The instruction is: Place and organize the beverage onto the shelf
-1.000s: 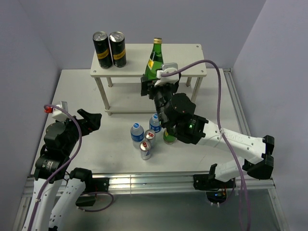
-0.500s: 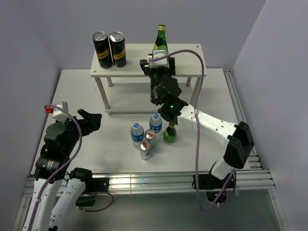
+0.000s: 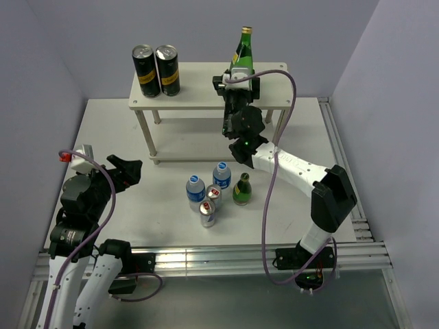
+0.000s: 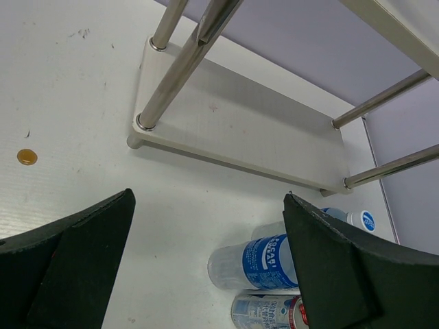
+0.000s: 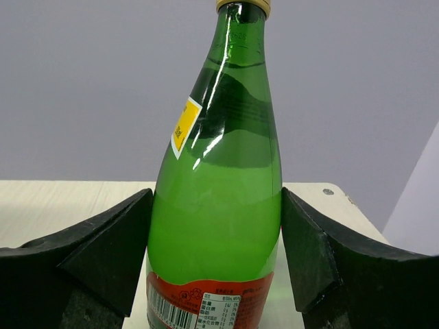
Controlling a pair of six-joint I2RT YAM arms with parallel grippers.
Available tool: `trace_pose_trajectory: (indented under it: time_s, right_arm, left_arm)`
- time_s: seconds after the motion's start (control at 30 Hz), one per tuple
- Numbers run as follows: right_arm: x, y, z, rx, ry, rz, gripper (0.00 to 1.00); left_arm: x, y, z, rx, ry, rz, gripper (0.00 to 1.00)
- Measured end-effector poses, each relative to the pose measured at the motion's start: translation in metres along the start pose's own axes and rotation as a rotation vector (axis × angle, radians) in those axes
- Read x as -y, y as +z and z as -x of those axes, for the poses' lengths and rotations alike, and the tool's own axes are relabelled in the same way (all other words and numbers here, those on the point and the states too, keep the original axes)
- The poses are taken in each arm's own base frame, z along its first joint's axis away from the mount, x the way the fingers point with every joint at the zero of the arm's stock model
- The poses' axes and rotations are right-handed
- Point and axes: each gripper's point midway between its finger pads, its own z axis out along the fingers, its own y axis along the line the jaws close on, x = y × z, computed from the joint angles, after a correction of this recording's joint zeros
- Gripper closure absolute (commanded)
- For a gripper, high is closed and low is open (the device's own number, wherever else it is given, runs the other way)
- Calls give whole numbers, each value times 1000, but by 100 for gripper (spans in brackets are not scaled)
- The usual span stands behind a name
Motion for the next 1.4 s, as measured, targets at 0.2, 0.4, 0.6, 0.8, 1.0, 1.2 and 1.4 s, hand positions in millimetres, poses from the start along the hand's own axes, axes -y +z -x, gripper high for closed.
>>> trace_pose_trajectory:
  time_s: [0.2, 0.4, 0.6, 0.8, 1.0, 1.2, 1.4]
  right_arm:
    - [6, -11, 0, 68, 87, 0, 100]
    - [21, -33, 3, 108, 203, 17, 100]
    - [26, -38, 4, 124, 249, 14, 100]
    - [21, -34, 1, 135, 254, 9, 100]
    - [1, -21, -2, 150, 225, 24, 100]
    - [-14, -14, -5, 163, 193, 46, 100]
    - [-25, -8, -9, 177, 176, 51, 100]
  left_arm:
    - [-2, 0, 2, 7, 1, 7, 3]
    - [-4, 1, 2, 9, 2, 12, 3]
    - [-4, -2, 6, 26, -1, 8, 3]
    - [-5, -2, 7, 31, 3, 11, 3]
    - [-4, -3, 7, 32, 3, 6, 3]
    - [-4, -4, 8, 34, 2, 4, 3]
    - [-4, -4, 8, 34, 2, 2, 3]
